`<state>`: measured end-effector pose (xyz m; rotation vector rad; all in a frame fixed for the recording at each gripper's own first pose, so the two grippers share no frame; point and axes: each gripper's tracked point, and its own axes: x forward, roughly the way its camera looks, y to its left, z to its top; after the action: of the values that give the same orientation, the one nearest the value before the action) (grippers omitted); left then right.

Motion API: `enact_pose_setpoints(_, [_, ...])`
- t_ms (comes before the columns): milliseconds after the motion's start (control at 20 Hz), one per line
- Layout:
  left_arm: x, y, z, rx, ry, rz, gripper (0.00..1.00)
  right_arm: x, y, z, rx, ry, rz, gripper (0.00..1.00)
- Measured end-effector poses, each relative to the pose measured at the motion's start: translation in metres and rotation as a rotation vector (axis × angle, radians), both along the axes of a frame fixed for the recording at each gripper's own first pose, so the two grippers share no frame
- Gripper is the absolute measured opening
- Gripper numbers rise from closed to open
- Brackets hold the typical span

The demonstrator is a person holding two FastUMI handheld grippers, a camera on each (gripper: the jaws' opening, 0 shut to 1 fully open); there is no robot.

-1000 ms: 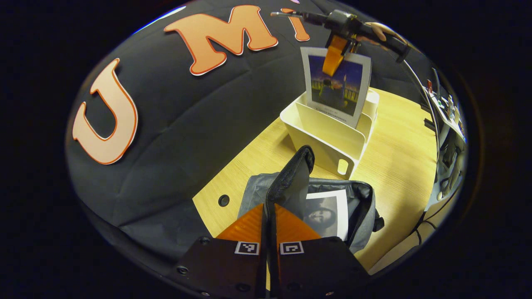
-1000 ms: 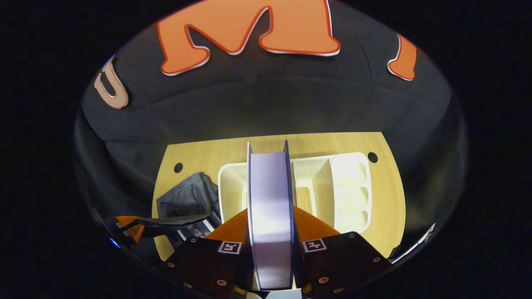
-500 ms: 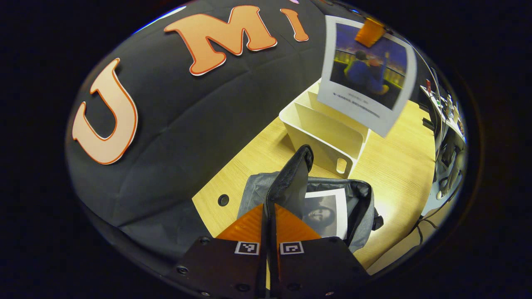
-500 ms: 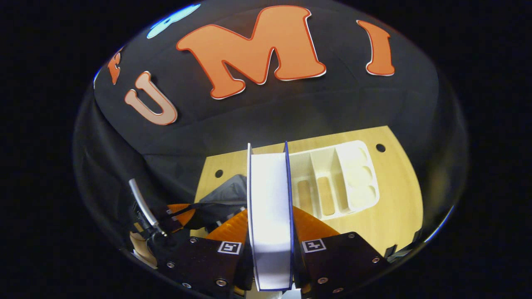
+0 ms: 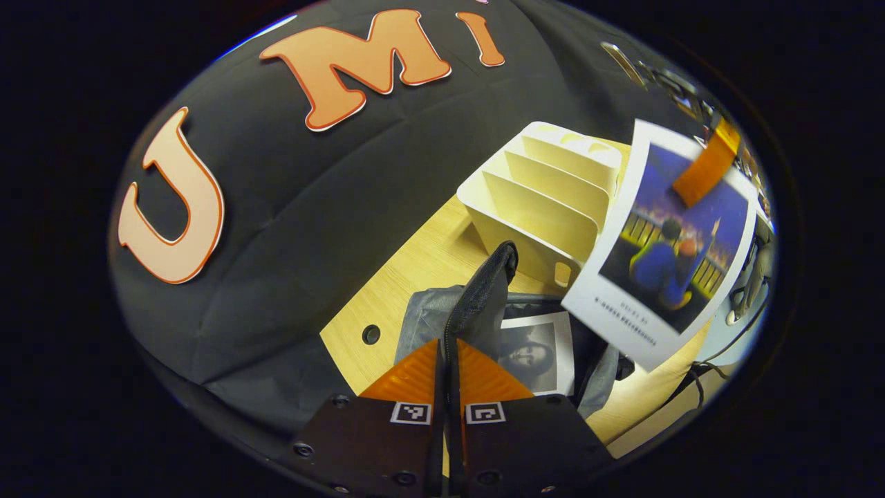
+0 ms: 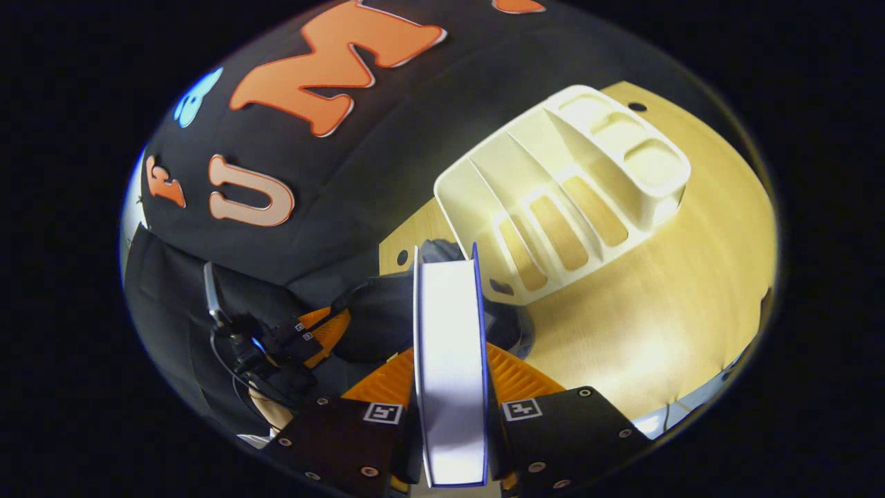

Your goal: Open the schoolbag, grab two books from the bookshelf and put them into the schoolbag.

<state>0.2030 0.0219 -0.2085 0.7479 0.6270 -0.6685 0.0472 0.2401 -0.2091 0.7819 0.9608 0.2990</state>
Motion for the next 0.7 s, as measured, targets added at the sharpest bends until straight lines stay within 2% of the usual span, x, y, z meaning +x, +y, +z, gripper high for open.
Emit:
enact_pose_setpoints(300, [-0.003,-0.009,0.008,0.006,-0.017,-0.001,0.04,0.004,0.051,-0.059,0.237,0.022,-0.091,0.38])
enact_pose_setpoints(550, [-0.009,-0.014,0.015,0.017,-0.032,-0.017,0.04,0.035,0.089,-0.074,0.301,-0.037,-0.164,0.37])
enact_pose_setpoints(700, [-0.016,-0.023,0.026,0.012,-0.049,-0.047,0.04,0.05,0.109,-0.08,0.338,-0.028,-0.221,0.38])
